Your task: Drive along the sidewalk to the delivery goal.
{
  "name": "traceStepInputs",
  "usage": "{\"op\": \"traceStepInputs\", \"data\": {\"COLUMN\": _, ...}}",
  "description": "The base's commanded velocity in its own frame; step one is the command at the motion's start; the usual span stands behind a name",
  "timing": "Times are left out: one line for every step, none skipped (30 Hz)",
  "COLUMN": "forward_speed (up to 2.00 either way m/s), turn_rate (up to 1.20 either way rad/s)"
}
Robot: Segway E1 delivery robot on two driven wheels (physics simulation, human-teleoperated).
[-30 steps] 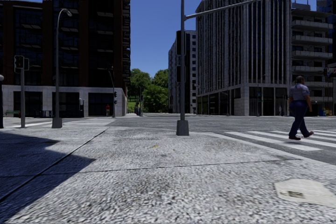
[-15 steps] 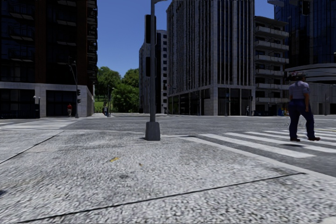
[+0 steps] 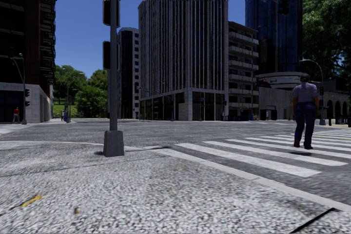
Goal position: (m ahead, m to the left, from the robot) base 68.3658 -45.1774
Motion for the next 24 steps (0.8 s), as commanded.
{"op": "traceStepInputs", "data": {"forward_speed": 2.00, "turn_rate": -0.59}}
{"op": "traceStepInputs", "data": {"forward_speed": 2.00, "turn_rate": -0.59}}
{"op": "traceStepInputs", "data": {"forward_speed": 2.00, "turn_rate": -0.59}}
{"op": "traceStepInputs", "data": {"forward_speed": 2.00, "turn_rate": -0.59}}
{"op": "traceStepInputs", "data": {"forward_speed": 2.00, "turn_rate": -0.59}}
{"op": "traceStepInputs", "data": {"forward_speed": 2.00, "turn_rate": -0.59}}
{"op": "traceStepInputs", "data": {"forward_speed": 2.00, "turn_rate": -0.59}}
{"op": "traceStepInputs", "data": {"forward_speed": 2.00, "turn_rate": -0.59}}
{"op": "traceStepInputs", "data": {"forward_speed": 2.00, "turn_rate": -0.59}}
{"op": "traceStepInputs", "data": {"forward_speed": 2.00, "turn_rate": -0.57}}
{"op": "traceStepInputs", "data": {"forward_speed": 2.00, "turn_rate": -0.56}}
{"op": "traceStepInputs", "data": {"forward_speed": 2.00, "turn_rate": -0.56}}
{"op": "traceStepInputs", "data": {"forward_speed": 2.00, "turn_rate": -0.56}}
{"op": "traceStepInputs", "data": {"forward_speed": 2.00, "turn_rate": -0.56}}
{"op": "traceStepInputs", "data": {"forward_speed": 2.00, "turn_rate": -0.55}}
{"op": "traceStepInputs", "data": {"forward_speed": 2.00, "turn_rate": -0.55}}
{"op": "traceStepInputs", "data": {"forward_speed": 2.00, "turn_rate": -0.55}}
{"op": "traceStepInputs", "data": {"forward_speed": 2.00, "turn_rate": -0.55}}
{"op": "traceStepInputs", "data": {"forward_speed": 2.00, "turn_rate": -0.55}}
{"op": "traceStepInputs", "data": {"forward_speed": 2.00, "turn_rate": -0.55}}
{"op": "traceStepInputs", "data": {"forward_speed": 2.00, "turn_rate": -0.55}}
{"op": "traceStepInputs", "data": {"forward_speed": 2.00, "turn_rate": -0.55}}
{"op": "traceStepInputs", "data": {"forward_speed": 2.00, "turn_rate": -0.52}}
{"op": "traceStepInputs", "data": {"forward_speed": 2.00, "turn_rate": -0.47}}
